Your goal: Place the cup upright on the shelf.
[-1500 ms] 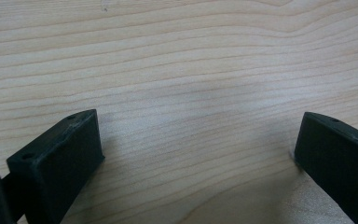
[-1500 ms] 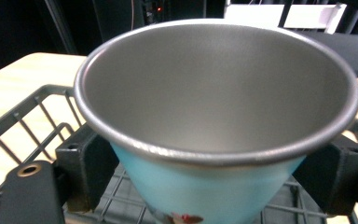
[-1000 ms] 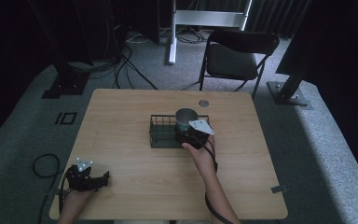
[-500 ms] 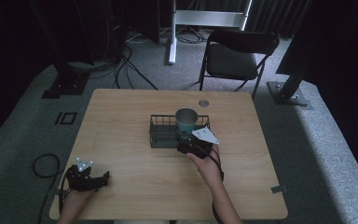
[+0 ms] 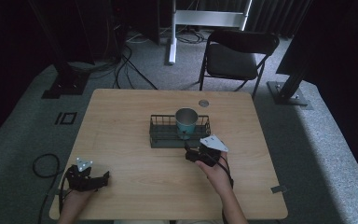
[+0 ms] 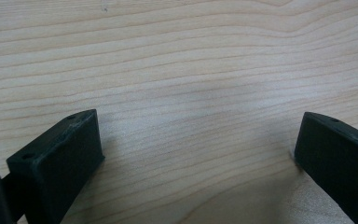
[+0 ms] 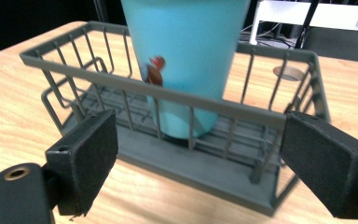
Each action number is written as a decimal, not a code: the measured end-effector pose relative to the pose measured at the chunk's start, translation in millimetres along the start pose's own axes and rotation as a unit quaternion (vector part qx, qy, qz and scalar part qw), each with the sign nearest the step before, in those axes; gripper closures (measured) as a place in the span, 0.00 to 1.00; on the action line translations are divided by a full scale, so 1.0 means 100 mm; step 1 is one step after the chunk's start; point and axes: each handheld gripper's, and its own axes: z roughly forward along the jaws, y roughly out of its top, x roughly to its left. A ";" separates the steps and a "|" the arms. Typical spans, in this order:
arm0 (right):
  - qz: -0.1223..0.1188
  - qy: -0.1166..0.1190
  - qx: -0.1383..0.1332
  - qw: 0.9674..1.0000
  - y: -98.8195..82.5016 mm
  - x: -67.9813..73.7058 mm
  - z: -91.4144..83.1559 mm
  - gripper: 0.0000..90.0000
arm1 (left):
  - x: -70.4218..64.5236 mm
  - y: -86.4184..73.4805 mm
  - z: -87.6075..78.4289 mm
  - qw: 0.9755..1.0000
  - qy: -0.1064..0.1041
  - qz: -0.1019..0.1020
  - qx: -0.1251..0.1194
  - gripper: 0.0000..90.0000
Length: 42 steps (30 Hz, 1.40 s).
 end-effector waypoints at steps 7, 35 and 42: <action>-0.006 -0.001 0.012 1.000 -0.13 -0.10 -0.07 0.12 | 0.00 0.00 0.00 1.000 0.000 0.000 0.000 0.02; 0.016 -0.022 0.083 0.996 -0.55 -0.75 -0.46 0.12 | 0.00 0.00 0.00 1.000 0.000 0.000 0.000 0.02; 0.013 -0.023 0.102 0.994 -0.61 -0.92 -0.56 0.12 | 0.00 0.00 0.00 1.000 0.000 0.000 0.000 0.02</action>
